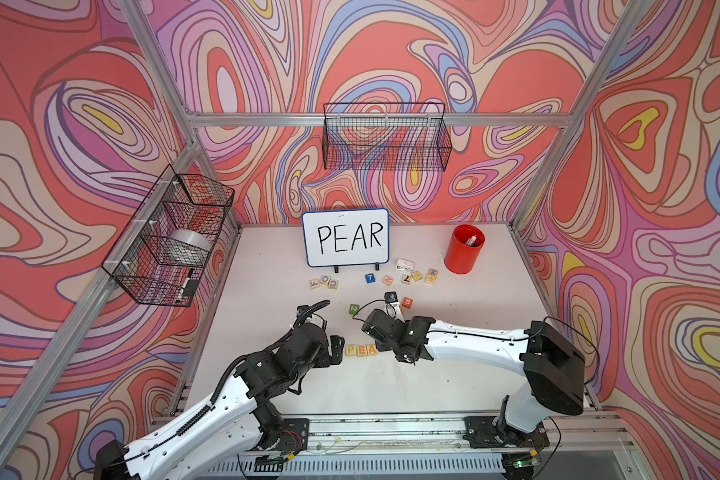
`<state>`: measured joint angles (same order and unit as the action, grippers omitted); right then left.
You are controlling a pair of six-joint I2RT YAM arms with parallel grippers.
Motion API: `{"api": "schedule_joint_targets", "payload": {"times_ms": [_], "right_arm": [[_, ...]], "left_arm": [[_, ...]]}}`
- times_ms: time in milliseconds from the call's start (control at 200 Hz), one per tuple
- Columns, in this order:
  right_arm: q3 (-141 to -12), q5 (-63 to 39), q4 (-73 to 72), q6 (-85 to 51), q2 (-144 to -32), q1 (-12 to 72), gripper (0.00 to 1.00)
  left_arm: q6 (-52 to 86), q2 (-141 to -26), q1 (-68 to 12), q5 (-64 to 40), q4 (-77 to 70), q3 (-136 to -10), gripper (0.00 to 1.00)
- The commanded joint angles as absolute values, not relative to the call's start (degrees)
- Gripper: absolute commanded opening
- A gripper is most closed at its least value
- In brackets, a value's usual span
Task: Spell the uppercase word “pear” with letter blocks
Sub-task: Place the letter block at the center of the board, then adjust the letter blocks at the center of the board.
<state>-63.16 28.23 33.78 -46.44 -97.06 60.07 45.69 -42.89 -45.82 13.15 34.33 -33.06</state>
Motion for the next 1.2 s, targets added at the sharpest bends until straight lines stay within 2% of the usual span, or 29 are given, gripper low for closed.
{"api": "schedule_joint_targets", "payload": {"times_ms": [0, 366, 1192], "right_arm": [[-63.17, 29.93, 35.24, -43.53, -99.59, 58.13, 0.65], [-58.55, 24.05, 28.78, -38.71, -100.27, 52.14, 0.66], [-56.16, 17.17, 23.62, -31.92, -103.6, 54.52, 0.64]], "left_arm": [[47.11, -43.72, -46.18, 14.65, 36.39, -33.2, 1.0], [47.17, -45.61, -46.19, 15.22, 36.24, -34.52, 1.0], [47.64, -45.84, -46.23, 15.29, 35.58, -34.02, 1.0]]}}
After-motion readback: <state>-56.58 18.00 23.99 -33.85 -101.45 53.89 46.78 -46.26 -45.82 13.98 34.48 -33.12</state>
